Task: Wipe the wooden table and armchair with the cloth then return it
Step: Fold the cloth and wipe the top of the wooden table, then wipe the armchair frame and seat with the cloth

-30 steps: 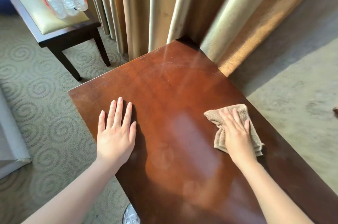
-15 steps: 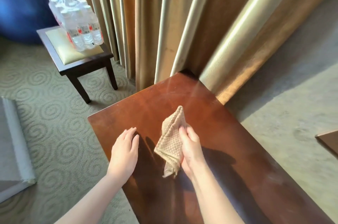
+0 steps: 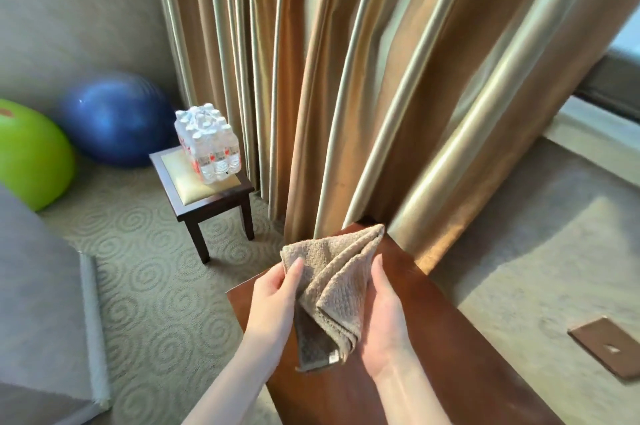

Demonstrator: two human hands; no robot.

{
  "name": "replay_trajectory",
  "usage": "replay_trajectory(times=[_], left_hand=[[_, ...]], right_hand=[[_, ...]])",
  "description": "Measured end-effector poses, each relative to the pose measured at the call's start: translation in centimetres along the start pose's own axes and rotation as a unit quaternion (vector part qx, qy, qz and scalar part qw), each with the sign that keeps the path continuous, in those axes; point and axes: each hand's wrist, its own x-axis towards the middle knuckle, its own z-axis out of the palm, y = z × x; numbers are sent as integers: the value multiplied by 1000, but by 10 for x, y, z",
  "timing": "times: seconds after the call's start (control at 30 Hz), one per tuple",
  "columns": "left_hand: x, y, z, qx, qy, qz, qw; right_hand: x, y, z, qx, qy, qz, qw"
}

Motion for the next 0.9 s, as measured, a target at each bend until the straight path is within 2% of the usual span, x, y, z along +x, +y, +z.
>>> replay_trajectory(times=[0.1,0.27,0.43,0.53,0.67,0.77,0.9], left_hand=[[-5,42,-1,54,47,87,994],[-18,99,-14,67,61,172,981],[-53,149,-31,26,39,163,985],[-84,164,-38,38,59,186,980],[-140,168,-42,93,124,213,965],[-192,164,-47,109,215,220,945],[-269,153,-62,97,315,218,919]], right_hand=[[-23,-13,20,-84,-5,-24,996],[-67,-20,66,-93,-16,-46,994],[-88,-49,92,-94,-80,-27,992],[-106,-49,97,-81,-124,-11,989],[-142,-35,84,-39,-189,33,981],[-177,-23,66,-50,-201,71,976],[-228,-2,60,-65,-268,66,959]])
